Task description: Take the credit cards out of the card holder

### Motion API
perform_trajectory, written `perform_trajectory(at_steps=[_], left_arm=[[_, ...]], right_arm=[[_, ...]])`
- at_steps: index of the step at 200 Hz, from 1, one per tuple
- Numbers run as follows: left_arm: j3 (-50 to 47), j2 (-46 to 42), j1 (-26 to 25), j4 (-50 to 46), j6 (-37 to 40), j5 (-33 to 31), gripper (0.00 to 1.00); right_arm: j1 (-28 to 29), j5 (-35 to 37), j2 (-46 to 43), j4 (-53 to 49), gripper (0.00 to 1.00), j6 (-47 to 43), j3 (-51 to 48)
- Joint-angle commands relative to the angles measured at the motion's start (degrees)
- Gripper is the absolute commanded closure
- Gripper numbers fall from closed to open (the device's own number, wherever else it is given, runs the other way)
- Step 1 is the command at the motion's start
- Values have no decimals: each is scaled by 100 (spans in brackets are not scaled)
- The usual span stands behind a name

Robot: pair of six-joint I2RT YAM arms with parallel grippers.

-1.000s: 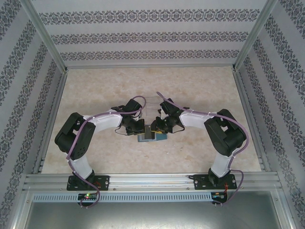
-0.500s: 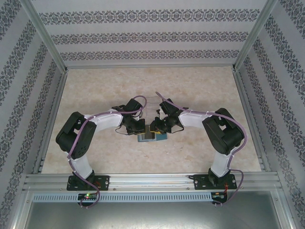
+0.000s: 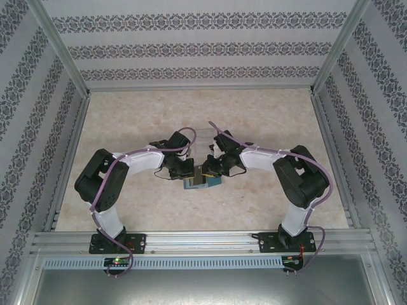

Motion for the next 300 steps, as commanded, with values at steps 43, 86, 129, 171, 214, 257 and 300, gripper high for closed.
perform_trajectory(at_steps=[43,86,129,171,214,257,300], left_arm=[[-104,149,-54,-368,130,-265,94],[-88,127,-58,-382,132,-277,94],[-64,127,-53,-382,129,-280,95],[-73,125,-59,-371,127,-274,94],[-58,145,-54,-369,120,-268,95],[-34,145,-54,-371,124,-262,95],[-43,136,-53,-373,123,-261,95]], right_arm=[[-245,406,-344,-567,91,-345,-79],[-223,952,-478,-1320,95,-708,155],[-146,1113,-372,-1619,95,-882,390],[10,862,-240,-1482,90,-766,510],[113,627,-327,-1424,85,-515,475],[208,583,-373,-1444,85,-410,463],[224,751,-398,-1519,88,-392,492]])
